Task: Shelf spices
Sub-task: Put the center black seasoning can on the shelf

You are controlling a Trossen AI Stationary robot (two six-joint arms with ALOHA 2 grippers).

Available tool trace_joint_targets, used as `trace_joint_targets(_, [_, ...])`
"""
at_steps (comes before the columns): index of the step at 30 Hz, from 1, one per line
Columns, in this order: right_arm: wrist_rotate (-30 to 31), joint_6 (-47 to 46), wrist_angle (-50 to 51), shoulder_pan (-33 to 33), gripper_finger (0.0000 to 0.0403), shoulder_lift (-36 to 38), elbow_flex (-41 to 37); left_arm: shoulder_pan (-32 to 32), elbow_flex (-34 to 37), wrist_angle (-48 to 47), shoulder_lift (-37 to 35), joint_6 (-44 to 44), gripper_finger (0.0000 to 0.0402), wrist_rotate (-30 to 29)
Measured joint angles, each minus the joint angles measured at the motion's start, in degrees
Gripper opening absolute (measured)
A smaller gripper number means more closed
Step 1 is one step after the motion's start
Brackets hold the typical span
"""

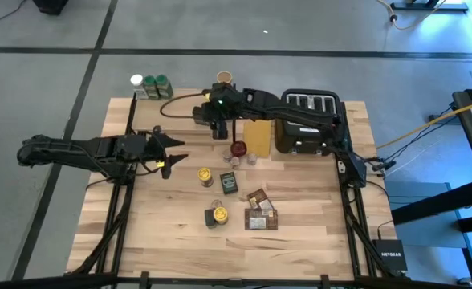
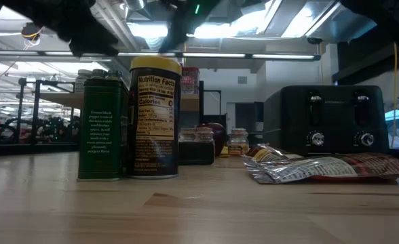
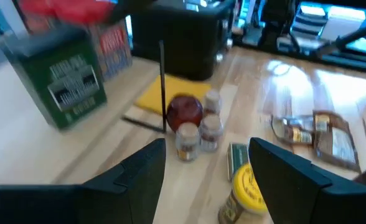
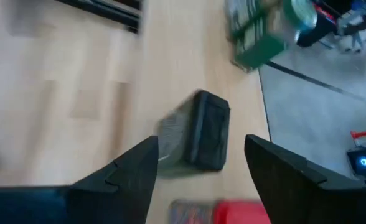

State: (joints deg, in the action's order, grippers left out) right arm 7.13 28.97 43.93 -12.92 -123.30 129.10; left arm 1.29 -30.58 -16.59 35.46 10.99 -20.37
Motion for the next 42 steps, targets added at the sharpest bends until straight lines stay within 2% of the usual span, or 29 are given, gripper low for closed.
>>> trace_joint_targets(5, [0.9, -2.4, 14.9, 4.2, 0.0241, 3.7, 6.0, -1.7, -4.3, 0.0, 1.4, -5.5, 0.0225, -1.9])
trace_joint_targets(9, [0.7, -7.6, 22.5, 6.2, 0.0241, 7.0, 3.9, -4.6, -9.8, -2.5, 7.0, -12.0, 0.0225, -3.1])
trace_joint_targets(13, [-1.1, -13.3, 31.6, 7.1, 0.0241, 8.1, 2.0, -8.1, -18.9, -10.1, 14.7, -15.3, 0.0225, -2.9])
trace_joint_targets(17, [-1.7, -15.1, 32.6, 7.3, 0.0241, 11.2, -5.8, -13.0, -27.2, -14.5, 20.4, -21.2, 0.0225, -2.7])
trace_joint_targets(21, [-1.8, -14.4, 25.3, 6.4, 0.0241, 19.3, -18.9, -19.5, -32.1, -15.8, 24.2, -24.8, 0.0225, 3.1])
trace_joint_targets(25, [-1.7, -12.9, 12.3, 4.1, 0.0241, 29.9, -36.0, -26.6, -35.7, -16.2, 27.6, -26.2, 0.0235, 12.3])
trace_joint_targets(32, [-3.3, -10.7, -13.7, -1.9, 0.0241, 47.5, -63.2, -37.3, -41.6, -21.3, 36.6, -28.9, 0.0277, 26.0])
trace_joint_targets(36, [-6.1, -12.4, -21.7, -4.5, 0.0241, 54.2, -74.1, -39.4, -45.8, -29.1, 40.1, -32.1, 0.0285, 27.5])
trace_joint_targets(42, [-8.6, -16.7, -34.5, -5.1, 0.0241, 58.9, -87.0, -40.4, -46.7, -32.6, 41.0, -36.3, 0.0279, 32.2])
